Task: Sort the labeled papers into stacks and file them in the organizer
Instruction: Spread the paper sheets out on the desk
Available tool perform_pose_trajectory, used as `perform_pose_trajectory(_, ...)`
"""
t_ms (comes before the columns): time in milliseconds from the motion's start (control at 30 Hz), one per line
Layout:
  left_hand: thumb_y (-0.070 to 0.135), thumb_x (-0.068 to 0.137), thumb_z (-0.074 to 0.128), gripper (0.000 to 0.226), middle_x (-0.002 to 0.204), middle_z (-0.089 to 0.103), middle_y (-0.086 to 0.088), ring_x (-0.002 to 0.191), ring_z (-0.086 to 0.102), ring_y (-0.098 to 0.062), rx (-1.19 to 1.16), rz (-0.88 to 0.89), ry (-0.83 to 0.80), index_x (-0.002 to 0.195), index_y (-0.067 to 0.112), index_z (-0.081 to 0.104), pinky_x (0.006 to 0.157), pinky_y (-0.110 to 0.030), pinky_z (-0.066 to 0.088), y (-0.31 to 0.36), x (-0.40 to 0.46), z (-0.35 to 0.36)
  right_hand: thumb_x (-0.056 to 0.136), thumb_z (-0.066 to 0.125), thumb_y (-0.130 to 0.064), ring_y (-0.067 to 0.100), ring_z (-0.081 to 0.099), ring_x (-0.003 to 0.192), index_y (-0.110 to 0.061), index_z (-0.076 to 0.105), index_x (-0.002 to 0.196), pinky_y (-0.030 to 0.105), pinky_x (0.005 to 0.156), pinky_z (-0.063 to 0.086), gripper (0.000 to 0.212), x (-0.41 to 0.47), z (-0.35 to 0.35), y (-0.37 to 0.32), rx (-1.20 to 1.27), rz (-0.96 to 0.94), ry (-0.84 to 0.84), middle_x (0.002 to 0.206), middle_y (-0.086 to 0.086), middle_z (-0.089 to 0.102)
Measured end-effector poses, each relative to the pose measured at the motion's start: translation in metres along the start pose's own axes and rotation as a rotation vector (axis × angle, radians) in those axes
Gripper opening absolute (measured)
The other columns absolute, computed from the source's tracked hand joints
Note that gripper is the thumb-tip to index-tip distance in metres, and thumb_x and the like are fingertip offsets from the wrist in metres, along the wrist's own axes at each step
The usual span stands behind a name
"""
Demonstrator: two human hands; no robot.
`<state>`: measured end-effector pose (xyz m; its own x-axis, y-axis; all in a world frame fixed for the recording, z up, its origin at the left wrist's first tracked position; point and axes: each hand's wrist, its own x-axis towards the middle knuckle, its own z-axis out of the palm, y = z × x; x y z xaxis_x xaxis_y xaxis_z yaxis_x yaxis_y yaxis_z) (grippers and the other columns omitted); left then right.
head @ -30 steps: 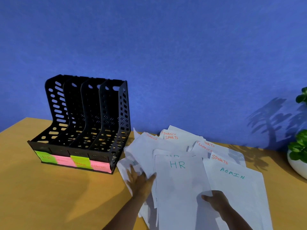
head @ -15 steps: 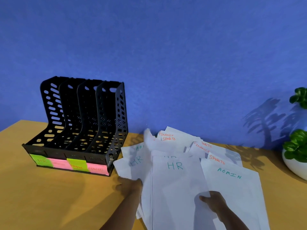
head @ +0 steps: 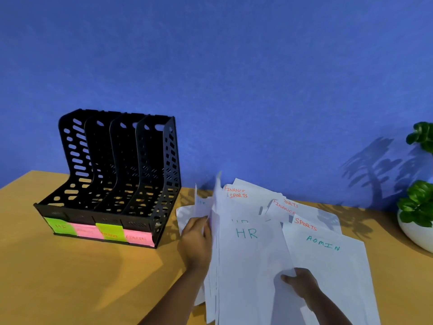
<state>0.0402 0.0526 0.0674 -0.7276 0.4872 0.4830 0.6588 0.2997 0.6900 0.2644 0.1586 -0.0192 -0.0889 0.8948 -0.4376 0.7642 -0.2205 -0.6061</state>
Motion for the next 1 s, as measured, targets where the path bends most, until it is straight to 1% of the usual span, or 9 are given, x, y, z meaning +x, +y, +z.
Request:
perform_pose_trajectory(167,0.014,0.07,0.07,0.008,0.069,0.073,0.003,0.05,0.067,-0.015,-0.046,0.26,0.02,0.074,0.016,0.077,0.037,-0.015,0.043,0.03,-0.011,0.005,0.081,0.07,-0.02,0.03,0.064,0.101,-0.001,0.07,0.099,0.023,0.072,0.037,0.026,-0.002,0.0,0.0,-0.011,-0.009,0.003,0.106,0.017,0.07)
perform_pose_trajectory(267,0.008,0.067,0.078,0.014,0.073,0.074,0.002,0.06,0.072,-0.019,-0.08,0.356,0.027,0.079,0.016,0.077,0.041,-0.019,0.051,0.047,-0.016,0.007,0.081,0.07,-0.017,0.03,0.066,0.098,-0.002,0.071,0.098,0.024,0.072,0.04,0.023,-0.003,-0.001,-0.001,0.002,-0.011,0.0,0.104,0.018,0.071)
perform_pose_trajectory(367,0.006,0.069,0.077,0.015,0.077,0.076,-0.004,0.067,0.074,-0.025,-0.133,0.369,0.06,0.081,0.014,0.077,0.045,-0.026,0.056,0.066,-0.013,0.004,0.08,0.07,-0.016,0.026,0.065,0.094,0.0,0.07,0.099,0.026,0.075,0.043,0.024,-0.006,-0.001,-0.002,0.005,-0.005,-0.001,0.105,0.019,0.071)
perform_pose_trajectory(467,0.01,0.075,0.069,0.009,0.078,0.075,-0.008,0.064,0.072,-0.027,-0.214,0.312,0.127,0.08,0.011,0.076,0.047,-0.024,0.053,0.085,-0.002,-0.006,0.08,0.069,-0.018,0.026,0.064,0.096,-0.003,0.07,0.103,0.025,0.076,0.044,0.028,-0.009,-0.002,-0.004,0.007,0.004,0.002,0.109,0.016,0.07)
perform_pose_trajectory(567,0.01,0.078,0.065,0.01,0.069,0.069,-0.011,0.057,0.062,-0.015,-0.314,0.204,0.255,0.072,0.005,0.072,0.048,-0.017,0.036,0.099,0.017,-0.02,0.08,0.067,-0.02,0.028,0.065,0.103,-0.006,0.07,0.104,0.028,0.082,0.049,0.028,-0.012,-0.003,-0.006,0.01,0.017,0.014,0.11,0.014,0.07)
perform_pose_trajectory(633,0.007,0.081,0.064,0.015,0.064,0.062,-0.014,0.062,0.05,-0.016,-0.385,0.137,0.341,0.067,0.0,0.067,0.051,-0.015,0.026,0.105,0.032,-0.03,0.08,0.066,-0.021,0.027,0.065,0.102,-0.008,0.07,0.104,0.029,0.082,0.05,0.027,-0.014,-0.002,-0.007,0.001,0.018,0.009,0.109,0.013,0.07)
perform_pose_trajectory(767,0.004,0.085,0.061,0.016,0.067,0.05,-0.006,0.057,0.039,-0.009,-0.507,0.074,0.491,0.071,-0.004,0.064,0.051,-0.009,0.031,0.112,0.059,-0.047,0.08,0.066,-0.016,0.03,0.065,0.099,-0.006,0.071,0.1,0.03,0.081,0.049,0.023,-0.013,0.002,-0.007,0.034,-0.016,0.022,0.105,0.014,0.071)
perform_pose_trajectory(867,0.004,0.086,0.059,0.016,0.072,0.045,-0.005,0.058,0.041,-0.018,-0.554,0.043,0.551,0.075,-0.007,0.061,0.051,-0.002,0.033,0.114,0.068,-0.053,0.08,0.064,-0.013,0.033,0.064,0.097,-0.005,0.071,0.093,0.032,0.078,0.048,0.017,-0.012,0.003,-0.01,0.083,-0.034,0.045,0.098,0.016,0.071)
perform_pose_trajectory(1000,0.007,0.089,0.056,0.018,0.072,0.044,-0.006,0.058,0.038,-0.021,-0.516,0.013,0.572,0.078,-0.007,0.058,0.05,-0.007,0.029,0.11,0.072,-0.052,0.079,0.066,-0.011,0.032,0.062,0.091,-0.004,0.071,0.09,0.035,0.078,0.048,0.014,-0.009,-0.003,-0.015,0.198,-0.033,0.087,0.094,0.017,0.07)
